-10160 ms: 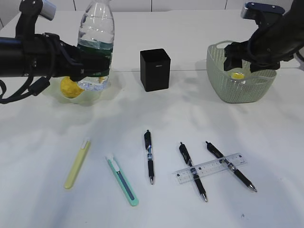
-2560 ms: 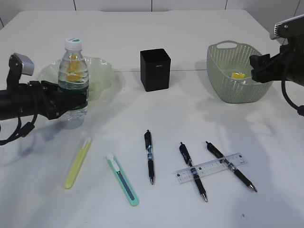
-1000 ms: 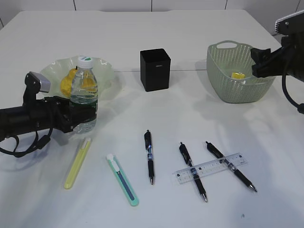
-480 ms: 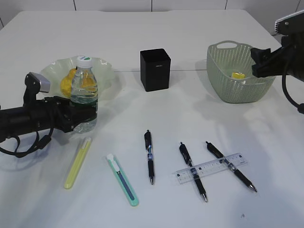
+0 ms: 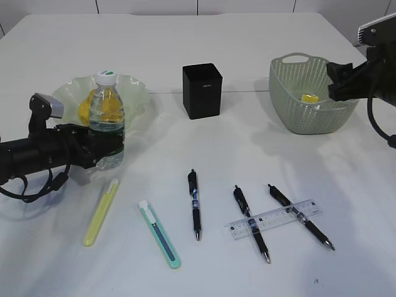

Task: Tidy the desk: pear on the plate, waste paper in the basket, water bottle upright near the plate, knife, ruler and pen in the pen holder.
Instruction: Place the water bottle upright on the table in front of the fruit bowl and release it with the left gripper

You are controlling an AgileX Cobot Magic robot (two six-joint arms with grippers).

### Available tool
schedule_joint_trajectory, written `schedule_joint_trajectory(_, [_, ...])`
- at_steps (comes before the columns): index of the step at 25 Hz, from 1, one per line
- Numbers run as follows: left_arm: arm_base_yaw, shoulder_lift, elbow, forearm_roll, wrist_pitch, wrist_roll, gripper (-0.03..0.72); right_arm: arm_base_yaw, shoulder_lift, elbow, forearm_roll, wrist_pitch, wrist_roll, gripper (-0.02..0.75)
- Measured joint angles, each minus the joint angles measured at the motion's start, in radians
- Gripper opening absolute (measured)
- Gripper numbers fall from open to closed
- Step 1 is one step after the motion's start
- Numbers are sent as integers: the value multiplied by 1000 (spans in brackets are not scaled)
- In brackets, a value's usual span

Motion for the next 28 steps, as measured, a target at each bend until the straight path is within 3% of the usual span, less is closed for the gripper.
schedule_joint_trajectory(22, [-32, 2, 0, -25, 4, 0, 378, 0, 0, 0, 0, -2, -2, 571])
schedule_joint_trajectory(28, [-32, 2, 0, -25, 6, 0, 407, 0, 0, 0, 0, -2, -2, 571])
